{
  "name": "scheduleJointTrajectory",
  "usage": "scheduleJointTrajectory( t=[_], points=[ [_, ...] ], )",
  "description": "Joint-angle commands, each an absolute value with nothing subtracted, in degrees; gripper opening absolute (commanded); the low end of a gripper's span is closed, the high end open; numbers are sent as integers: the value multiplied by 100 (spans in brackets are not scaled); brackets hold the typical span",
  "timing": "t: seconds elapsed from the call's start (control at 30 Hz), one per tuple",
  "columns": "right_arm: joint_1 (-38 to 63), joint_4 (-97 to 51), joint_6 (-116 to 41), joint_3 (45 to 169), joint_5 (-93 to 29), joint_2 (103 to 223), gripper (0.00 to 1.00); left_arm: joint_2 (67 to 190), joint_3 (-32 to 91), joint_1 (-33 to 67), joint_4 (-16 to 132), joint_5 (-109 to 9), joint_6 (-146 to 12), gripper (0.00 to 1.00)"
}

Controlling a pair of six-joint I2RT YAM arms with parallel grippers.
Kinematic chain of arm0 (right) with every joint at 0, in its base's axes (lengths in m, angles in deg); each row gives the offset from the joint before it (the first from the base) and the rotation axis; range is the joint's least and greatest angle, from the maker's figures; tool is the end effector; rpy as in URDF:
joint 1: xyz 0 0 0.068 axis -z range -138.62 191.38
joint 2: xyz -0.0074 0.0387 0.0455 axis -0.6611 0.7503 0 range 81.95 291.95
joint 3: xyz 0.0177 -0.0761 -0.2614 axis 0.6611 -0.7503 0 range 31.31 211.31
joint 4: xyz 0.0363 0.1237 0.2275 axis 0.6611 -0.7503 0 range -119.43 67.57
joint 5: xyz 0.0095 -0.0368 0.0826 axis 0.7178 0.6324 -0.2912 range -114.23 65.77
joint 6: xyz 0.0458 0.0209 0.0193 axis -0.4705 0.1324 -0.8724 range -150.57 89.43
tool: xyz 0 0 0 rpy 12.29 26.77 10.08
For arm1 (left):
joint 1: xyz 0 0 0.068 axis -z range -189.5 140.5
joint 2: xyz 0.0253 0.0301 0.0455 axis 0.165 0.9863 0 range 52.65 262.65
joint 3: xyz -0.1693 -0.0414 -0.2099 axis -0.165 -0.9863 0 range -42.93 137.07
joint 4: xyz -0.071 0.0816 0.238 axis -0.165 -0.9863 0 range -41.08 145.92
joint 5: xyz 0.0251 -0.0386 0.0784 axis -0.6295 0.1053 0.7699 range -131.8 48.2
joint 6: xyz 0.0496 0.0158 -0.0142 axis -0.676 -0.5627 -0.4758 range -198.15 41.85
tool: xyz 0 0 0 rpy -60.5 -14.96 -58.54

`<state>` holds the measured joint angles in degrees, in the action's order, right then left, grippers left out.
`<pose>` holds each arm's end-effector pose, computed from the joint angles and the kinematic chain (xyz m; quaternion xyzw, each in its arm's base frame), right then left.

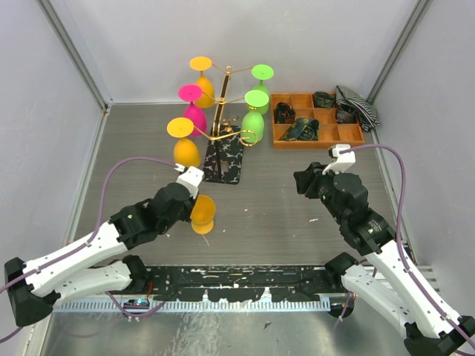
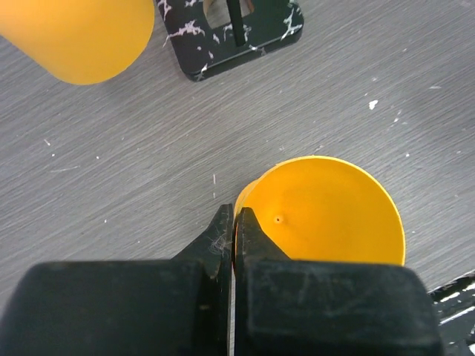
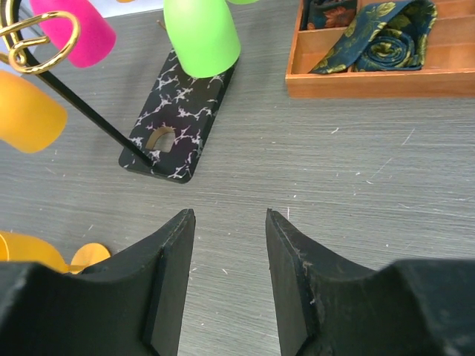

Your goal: Place the wine glass upside down on the wine glass rack

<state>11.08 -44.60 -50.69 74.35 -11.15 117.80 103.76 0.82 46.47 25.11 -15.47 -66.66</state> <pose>0.1307 0.0671 0.3303 -0.0009 0.7911 0.1759 0.5858 0.1184 -0.1471 0.2816 0.2393 0.8483 -0.0659 0.4677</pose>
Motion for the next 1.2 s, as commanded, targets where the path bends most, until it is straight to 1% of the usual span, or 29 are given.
scheduleJointTrajectory(
  t=[0.0, 0.07, 0.23, 0.33, 0.43, 0.53, 0.67, 0.73, 0.9, 1.03, 1.1, 1.17],
  points=[
    [1079, -4176, -5154, 7433, -1438, 11693, 49, 9861, 385, 4676, 2819, -1754, -6566, 0],
    [1079, -4109, -5206, 7435, -1626, 11714, 49, 9594, 435, 4679, 3073, -2120, -6551, 0],
    [1077, -4219, -5418, 7635, -1904, 11829, 49, 8909, 612, 4678, 4163, -3710, -6364, 0],
    [1079, -4348, -5545, 7765, -1844, 11760, 49, 8737, 857, 4676, 4676, -4131, -6467, 0],
    [1079, -4119, -5944, 7823, -1745, 11487, 49, 8794, 1063, 4675, 5138, -4099, -6933, 0],
    [1079, -3687, -6234, 7970, -1911, 11263, 49, 8958, 1037, 4682, 5770, -3841, -7694, 0],
    [1084, -3449, -6458, 8226, -2008, 11260, 49, 9201, 787, 4678, 7050, -3817, -8617, 0],
    [1080, -3208, -6540, 8272, -2175, 11402, 50, 9335, 580, 4679, 7953, -3971, -9076, 0],
    [1079, -2527, -6652, 8733, -2938, 12233, 51, 9872, 219, 4682, 10048, -4321, -10468, 0],
    [1079, -1831, -6969, 9026, -3386, 12661, 53, 10327, -329, 4676, 12139, -4534, -11367, 0],
    [1079, -1536, -7216, 9104, -3498, 12797, 54, 10472, -541, 4676, 12846, -4599, -11569, 0],
    [1079, -1089, -7556, 9044, -3638, 12893, 55, 10538, -735, 4681, 13228, -4573, -11658, 0]
  ],
)
